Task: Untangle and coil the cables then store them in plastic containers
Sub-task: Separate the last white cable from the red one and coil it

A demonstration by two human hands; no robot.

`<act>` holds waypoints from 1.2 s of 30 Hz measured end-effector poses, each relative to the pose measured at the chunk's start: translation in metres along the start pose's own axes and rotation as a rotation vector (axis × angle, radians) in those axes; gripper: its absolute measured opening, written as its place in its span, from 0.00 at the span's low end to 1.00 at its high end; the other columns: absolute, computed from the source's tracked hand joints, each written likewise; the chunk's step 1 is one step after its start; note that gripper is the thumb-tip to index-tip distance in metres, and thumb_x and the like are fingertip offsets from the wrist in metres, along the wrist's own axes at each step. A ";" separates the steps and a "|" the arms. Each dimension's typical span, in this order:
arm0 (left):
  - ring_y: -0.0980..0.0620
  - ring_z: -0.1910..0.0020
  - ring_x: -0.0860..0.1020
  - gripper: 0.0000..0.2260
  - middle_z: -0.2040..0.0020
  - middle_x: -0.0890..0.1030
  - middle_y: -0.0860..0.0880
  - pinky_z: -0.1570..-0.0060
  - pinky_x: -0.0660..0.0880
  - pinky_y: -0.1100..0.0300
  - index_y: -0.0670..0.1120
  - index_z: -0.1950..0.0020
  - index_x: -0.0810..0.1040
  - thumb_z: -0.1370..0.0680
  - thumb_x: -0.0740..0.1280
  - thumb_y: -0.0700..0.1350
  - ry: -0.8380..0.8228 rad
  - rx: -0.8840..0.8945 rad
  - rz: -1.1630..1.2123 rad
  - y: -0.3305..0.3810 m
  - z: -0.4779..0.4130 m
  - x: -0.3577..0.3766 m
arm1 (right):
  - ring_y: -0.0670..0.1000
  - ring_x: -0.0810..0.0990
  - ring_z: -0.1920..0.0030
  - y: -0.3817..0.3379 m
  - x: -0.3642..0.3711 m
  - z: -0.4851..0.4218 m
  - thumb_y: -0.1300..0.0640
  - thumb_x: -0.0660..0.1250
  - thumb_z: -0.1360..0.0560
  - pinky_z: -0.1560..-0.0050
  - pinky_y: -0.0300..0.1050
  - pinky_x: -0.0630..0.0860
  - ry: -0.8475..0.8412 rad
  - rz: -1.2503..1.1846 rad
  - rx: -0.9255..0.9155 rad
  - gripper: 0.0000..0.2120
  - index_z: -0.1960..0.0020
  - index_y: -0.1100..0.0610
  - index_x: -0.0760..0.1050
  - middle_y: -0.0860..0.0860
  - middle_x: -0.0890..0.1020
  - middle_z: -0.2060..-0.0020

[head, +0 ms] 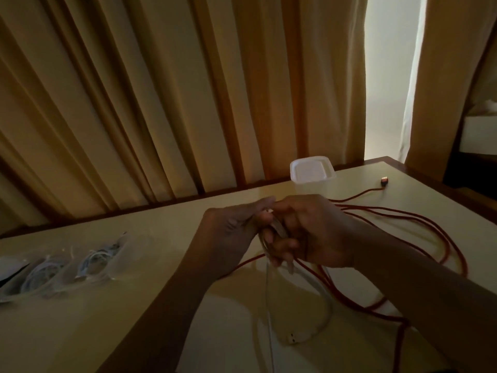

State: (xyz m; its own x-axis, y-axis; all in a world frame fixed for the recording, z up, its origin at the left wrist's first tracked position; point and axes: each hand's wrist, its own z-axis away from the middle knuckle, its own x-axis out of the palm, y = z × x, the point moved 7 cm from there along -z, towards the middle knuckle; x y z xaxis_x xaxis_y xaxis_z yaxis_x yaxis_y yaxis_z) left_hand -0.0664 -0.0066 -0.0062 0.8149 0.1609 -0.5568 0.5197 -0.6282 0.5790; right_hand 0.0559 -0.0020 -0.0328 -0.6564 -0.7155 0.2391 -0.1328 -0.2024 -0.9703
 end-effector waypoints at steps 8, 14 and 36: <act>0.48 0.60 0.84 0.09 0.60 0.84 0.47 0.59 0.81 0.57 0.48 0.47 0.85 0.20 0.66 0.48 0.110 -0.098 0.270 0.001 -0.001 -0.006 | 0.59 0.81 0.57 -0.006 0.003 -0.004 0.63 0.51 0.21 0.51 0.49 0.82 -0.062 -0.155 -0.064 0.17 0.46 0.68 0.76 0.63 0.80 0.59; 0.50 0.52 0.83 0.09 0.53 0.85 0.54 0.53 0.81 0.52 0.60 0.50 0.83 0.17 0.65 0.49 0.173 -0.040 0.194 0.007 0.001 -0.017 | 0.57 0.86 0.49 -0.018 0.006 0.006 0.63 0.57 0.18 0.50 0.47 0.82 0.140 0.084 -0.185 0.13 0.42 0.67 0.79 0.62 0.86 0.53; 0.55 0.64 0.81 0.15 0.60 0.80 0.53 0.68 0.79 0.58 0.51 0.43 0.75 0.16 0.55 0.59 0.612 -0.063 -0.127 0.007 0.020 -0.036 | 0.28 0.78 0.52 -0.011 -0.005 0.007 0.43 0.67 0.22 0.64 0.26 0.72 0.548 0.959 -0.277 0.09 0.41 0.35 0.77 0.32 0.81 0.55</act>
State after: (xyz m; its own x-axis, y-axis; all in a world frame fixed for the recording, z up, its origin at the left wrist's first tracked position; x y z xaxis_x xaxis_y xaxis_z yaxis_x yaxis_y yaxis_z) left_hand -0.0972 -0.0327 0.0061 0.7353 0.6498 -0.1927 0.6212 -0.5324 0.5751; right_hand 0.0662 -0.0009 -0.0230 -0.8031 -0.0938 -0.5884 0.4836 0.4743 -0.7357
